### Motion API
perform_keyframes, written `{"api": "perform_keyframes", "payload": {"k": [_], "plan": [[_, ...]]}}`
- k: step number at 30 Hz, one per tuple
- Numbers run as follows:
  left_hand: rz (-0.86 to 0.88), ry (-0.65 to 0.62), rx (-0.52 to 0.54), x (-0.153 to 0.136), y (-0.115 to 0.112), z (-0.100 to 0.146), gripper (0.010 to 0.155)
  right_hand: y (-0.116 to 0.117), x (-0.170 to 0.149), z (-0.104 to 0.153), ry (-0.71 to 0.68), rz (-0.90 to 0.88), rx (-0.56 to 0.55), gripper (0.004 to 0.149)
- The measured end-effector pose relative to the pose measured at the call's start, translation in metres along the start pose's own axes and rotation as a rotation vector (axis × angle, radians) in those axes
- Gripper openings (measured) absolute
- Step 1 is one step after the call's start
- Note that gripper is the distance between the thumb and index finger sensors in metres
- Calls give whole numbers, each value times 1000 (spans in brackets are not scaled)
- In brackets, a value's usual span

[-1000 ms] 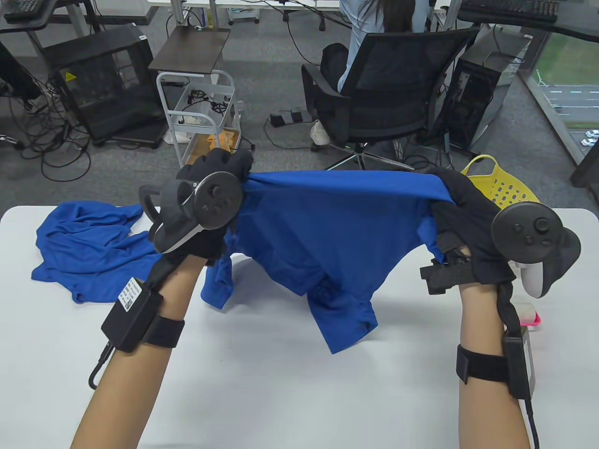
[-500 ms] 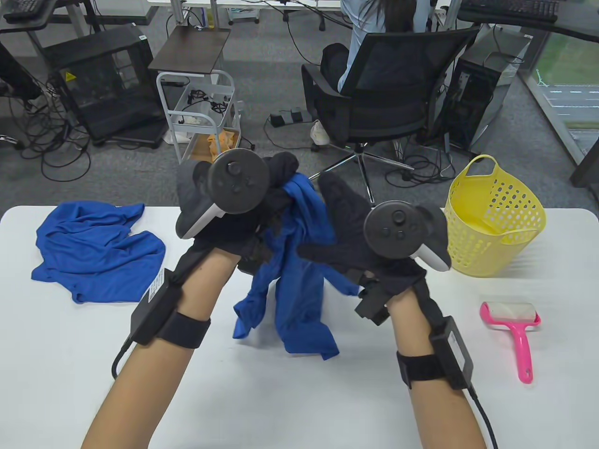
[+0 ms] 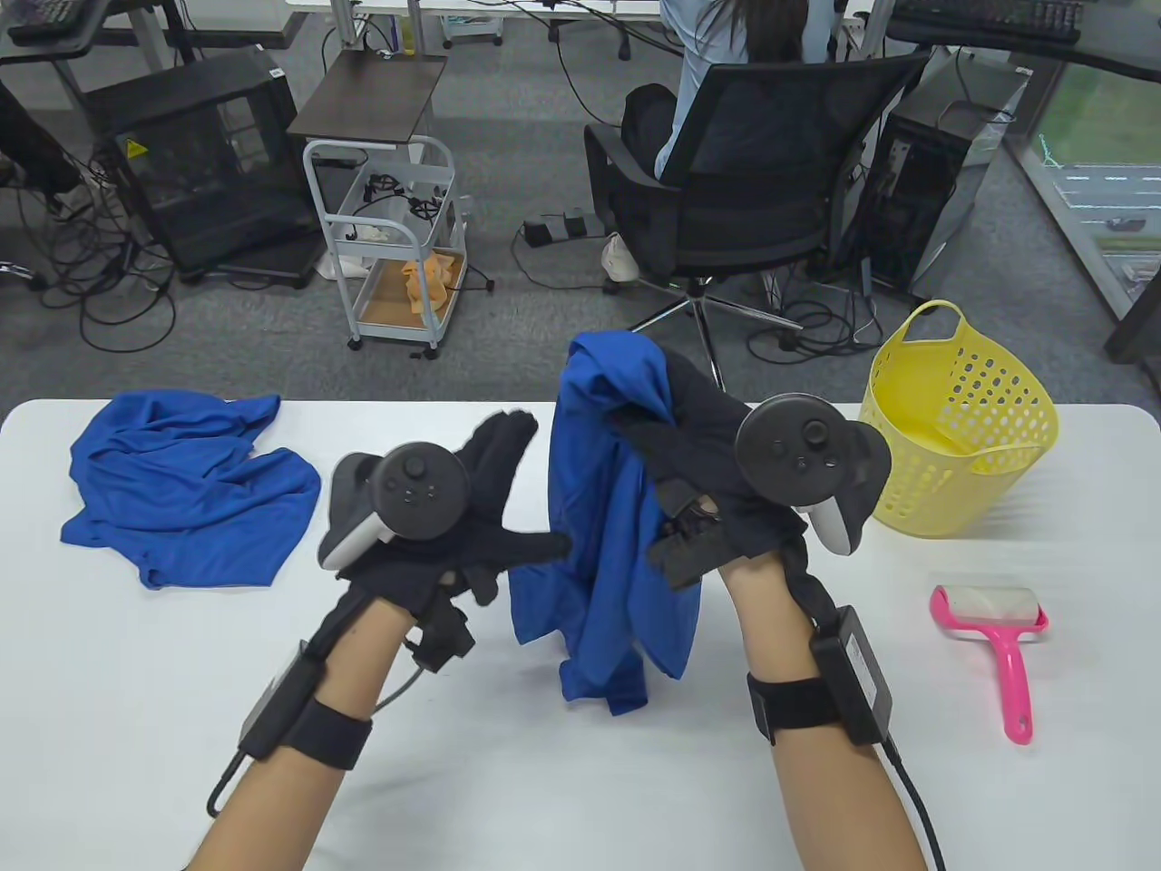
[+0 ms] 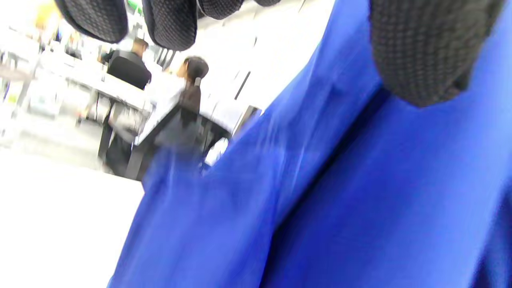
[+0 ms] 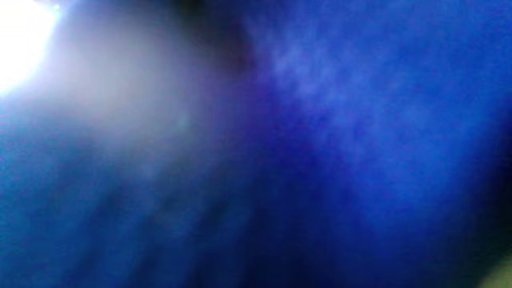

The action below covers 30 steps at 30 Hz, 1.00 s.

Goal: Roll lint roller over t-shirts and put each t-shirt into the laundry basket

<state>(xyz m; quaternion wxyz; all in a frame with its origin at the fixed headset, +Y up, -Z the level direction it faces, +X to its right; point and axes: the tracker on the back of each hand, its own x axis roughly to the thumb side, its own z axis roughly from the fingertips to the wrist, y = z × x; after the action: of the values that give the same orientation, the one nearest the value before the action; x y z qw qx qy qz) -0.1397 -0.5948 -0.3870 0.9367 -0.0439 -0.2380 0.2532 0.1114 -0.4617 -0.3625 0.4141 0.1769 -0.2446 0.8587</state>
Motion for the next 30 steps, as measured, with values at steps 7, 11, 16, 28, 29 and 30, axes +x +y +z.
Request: {"api": "perform_keyframes", "payload": {"k": [7,11,16,28,29,30], "plan": [[-11,117,260,-35,32,-12,38,-55,-58,4,174,77,-23,48],[-35,176,409,-44,111,-6,38,-69,-96,3,250,113,73,45],[-106,279,481,-45,169,-28,39,-43,-125,-30,305,420,71,43],[376,-106,767,-25,219,5,41,-34,-102,-61,108,201,-250,47],[241,-115,795,-15,214,23,40,-36,-103,-55,57,186,-220,46],[162,-120,787,-10,210,33,40,-36,-104,-51,37,187,-196,46]]}}
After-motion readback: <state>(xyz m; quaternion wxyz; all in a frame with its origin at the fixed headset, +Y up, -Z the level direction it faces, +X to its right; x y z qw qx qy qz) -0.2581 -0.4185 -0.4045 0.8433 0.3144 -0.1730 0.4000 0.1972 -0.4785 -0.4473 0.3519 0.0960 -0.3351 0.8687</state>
